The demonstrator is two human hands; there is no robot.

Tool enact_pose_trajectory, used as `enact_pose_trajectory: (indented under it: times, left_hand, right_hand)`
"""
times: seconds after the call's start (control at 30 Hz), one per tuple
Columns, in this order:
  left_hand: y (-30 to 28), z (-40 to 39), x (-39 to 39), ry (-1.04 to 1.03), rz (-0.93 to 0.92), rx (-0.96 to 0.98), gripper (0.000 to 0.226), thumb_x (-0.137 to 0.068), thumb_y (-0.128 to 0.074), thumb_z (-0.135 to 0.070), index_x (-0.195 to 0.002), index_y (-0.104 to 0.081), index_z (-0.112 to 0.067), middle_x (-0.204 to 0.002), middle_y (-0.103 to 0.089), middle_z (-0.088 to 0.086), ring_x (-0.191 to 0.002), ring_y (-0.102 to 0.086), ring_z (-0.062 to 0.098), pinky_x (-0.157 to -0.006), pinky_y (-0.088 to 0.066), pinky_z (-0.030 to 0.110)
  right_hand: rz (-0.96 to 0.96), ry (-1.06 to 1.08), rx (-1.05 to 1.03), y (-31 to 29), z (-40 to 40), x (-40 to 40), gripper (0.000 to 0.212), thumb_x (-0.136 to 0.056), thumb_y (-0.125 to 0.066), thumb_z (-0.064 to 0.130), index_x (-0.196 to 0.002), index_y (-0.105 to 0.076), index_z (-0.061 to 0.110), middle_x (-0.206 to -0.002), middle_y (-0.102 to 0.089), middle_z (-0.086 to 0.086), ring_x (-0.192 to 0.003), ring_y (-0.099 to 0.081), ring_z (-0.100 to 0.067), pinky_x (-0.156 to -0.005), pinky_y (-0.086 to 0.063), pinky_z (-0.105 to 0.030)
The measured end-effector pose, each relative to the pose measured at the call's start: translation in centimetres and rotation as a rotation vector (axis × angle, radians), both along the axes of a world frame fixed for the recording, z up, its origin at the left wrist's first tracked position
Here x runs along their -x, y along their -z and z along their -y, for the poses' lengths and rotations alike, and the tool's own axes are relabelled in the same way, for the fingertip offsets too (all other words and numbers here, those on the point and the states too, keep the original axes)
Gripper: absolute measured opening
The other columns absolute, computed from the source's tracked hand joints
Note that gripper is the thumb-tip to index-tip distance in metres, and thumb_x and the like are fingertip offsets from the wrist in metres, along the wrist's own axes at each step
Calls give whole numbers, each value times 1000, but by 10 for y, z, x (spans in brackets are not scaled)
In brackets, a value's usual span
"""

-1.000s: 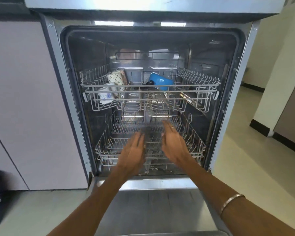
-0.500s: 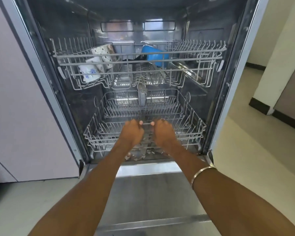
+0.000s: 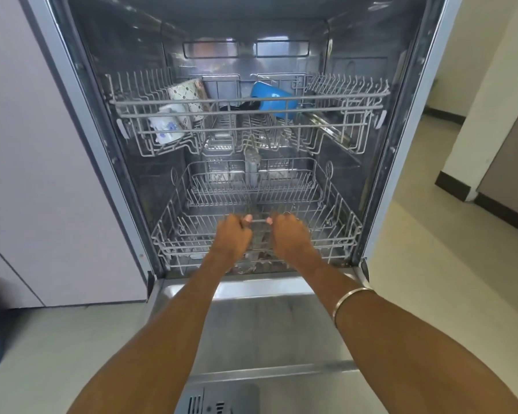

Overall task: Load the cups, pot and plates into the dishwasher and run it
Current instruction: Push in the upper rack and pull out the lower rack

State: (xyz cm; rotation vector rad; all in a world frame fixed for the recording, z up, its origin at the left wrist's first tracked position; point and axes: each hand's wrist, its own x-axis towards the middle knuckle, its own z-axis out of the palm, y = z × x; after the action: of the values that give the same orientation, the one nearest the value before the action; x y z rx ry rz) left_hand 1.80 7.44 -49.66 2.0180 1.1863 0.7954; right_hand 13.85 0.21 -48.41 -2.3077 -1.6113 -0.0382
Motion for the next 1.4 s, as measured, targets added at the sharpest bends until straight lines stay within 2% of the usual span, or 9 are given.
enact_pose_trajectory:
  times: [0.27,0.47,0.53,0.63,0.77,1.0,1.13,1.27,1.4]
  left_hand:
    - [7,33,15,-6,3,-11,35,-105,-46,-24,-72,-55,-15,-57,-50,-2,-48,-47,11,-47,-36,20]
    - [3,66,33,-36,-36,46,41,-104,-45,-19,-70,-58,0,-57,-52,8,-48,-43,16,-52,-37,27]
    - [-5,81,40,-44,-85,67,41,-104,-46,-19,-67,-54,-5,-59,-53,9,-51,-45,17,-57,-37,30]
    - [-21,104,50,-5,-195,141,34,-104,-45,-19,-73,-56,-12,-66,-56,9,-59,-51,20,-61,-38,29]
    - [-31,132,62,12,-261,244,31,-104,-44,-17,-90,-66,-2,-78,-58,13,-73,-56,25,-65,-40,30]
    - [-34,175,86,95,-332,328,34,-98,-44,-17,-90,-70,2,-89,-69,27,-85,-66,40,-81,-55,51]
    - [-50,205,99,117,-438,351,31,-99,-46,-13,-97,-73,1,-99,-71,26,-95,-67,40,-85,-52,44]
    - [-57,229,114,150,-442,418,24,-94,-49,-4,-93,-72,0,-96,-72,21,-94,-67,34,-83,-50,40]
    - [-62,251,123,136,-494,486,29,-98,-46,-12,-105,-72,-4,-109,-71,18,-105,-65,34,-90,-49,37]
  right_hand:
    - [-26,-48,15,-2,36,15,20,-99,-52,12,-116,-60,6,-105,-66,-14,-97,-67,-29,-80,-54,-35]
    - [-64,-62,81,-7,69,26,27,-97,-49,9,-124,-57,9,-118,-62,-16,-109,-62,-35,-90,-51,-41]
    - [-82,-59,89,-8,83,31,32,-97,-46,9,-128,-54,12,-120,-60,-16,-112,-60,-35,-92,-49,-41]
    - [-77,-89,158,-9,108,41,38,-98,-43,10,-135,-48,13,-127,-55,-13,-115,-55,-31,-93,-45,-38]
    - [-141,-91,178,-19,137,51,31,-93,-48,3,-122,-57,9,-117,-60,-16,-108,-60,-33,-88,-47,-38]
    - [-198,-129,200,-31,185,74,36,-86,-50,-5,-114,-68,8,-105,-70,-17,-98,-65,-34,-82,-52,-39]
    - [-263,-117,296,-38,213,87,37,-84,-45,-3,-111,-65,12,-103,-68,-16,-98,-64,-34,-82,-50,-40]
    - [-343,-99,320,-44,242,96,36,-88,-43,-4,-114,-62,12,-112,-63,-8,-107,-56,-25,-83,-37,-29]
    - [-387,-66,408,-44,260,105,38,-88,-42,-4,-114,-62,15,-109,-61,-9,-103,-58,-28,-83,-39,-30]
